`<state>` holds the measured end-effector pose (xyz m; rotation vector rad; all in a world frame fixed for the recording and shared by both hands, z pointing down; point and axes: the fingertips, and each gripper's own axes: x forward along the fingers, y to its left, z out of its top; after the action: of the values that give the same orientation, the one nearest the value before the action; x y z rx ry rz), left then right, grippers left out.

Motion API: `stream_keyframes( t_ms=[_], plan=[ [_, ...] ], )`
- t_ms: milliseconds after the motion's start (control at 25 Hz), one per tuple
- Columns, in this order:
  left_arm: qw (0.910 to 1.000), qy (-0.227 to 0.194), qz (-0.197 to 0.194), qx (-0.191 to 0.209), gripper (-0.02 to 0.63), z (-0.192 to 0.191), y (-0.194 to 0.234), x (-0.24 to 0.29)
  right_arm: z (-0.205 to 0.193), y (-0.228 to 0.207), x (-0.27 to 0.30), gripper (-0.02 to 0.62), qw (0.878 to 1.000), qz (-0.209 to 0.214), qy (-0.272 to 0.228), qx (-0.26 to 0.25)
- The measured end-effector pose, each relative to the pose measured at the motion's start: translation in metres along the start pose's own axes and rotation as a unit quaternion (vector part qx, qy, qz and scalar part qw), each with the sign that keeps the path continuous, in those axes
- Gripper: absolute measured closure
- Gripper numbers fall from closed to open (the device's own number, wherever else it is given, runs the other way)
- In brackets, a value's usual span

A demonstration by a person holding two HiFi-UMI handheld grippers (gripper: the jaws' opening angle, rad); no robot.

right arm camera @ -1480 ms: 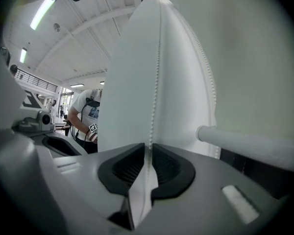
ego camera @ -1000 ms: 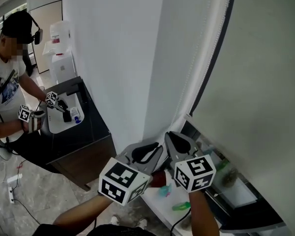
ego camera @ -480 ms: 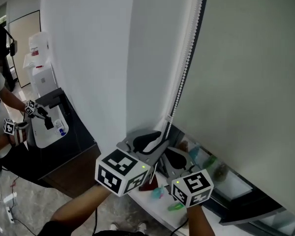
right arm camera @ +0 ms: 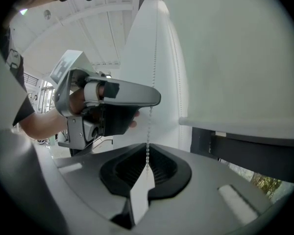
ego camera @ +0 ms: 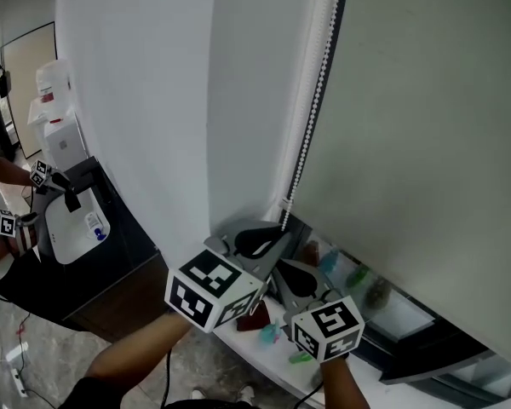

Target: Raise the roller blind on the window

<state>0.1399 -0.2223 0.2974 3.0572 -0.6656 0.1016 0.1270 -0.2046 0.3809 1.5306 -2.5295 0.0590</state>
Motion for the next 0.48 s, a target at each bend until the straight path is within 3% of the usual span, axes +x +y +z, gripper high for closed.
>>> stream_keyframes(
  t_ms=[360, 480],
  plan=[
    [0.9992, 0.018, -0.034, -0.005, 0.600, -0.006, -0.009, 0.000, -0.005, -0.002, -0.005, 0.571, 1.000, -0.002, 0.004, 0.025],
    [0.9991, 0.023, -0.035, 0.000, 0.598, -0.007, -0.010, -0.002, 0.008, -0.008, -0.017, 0.554, 0.998, -0.001, -0.027, 0.059]
  ],
)
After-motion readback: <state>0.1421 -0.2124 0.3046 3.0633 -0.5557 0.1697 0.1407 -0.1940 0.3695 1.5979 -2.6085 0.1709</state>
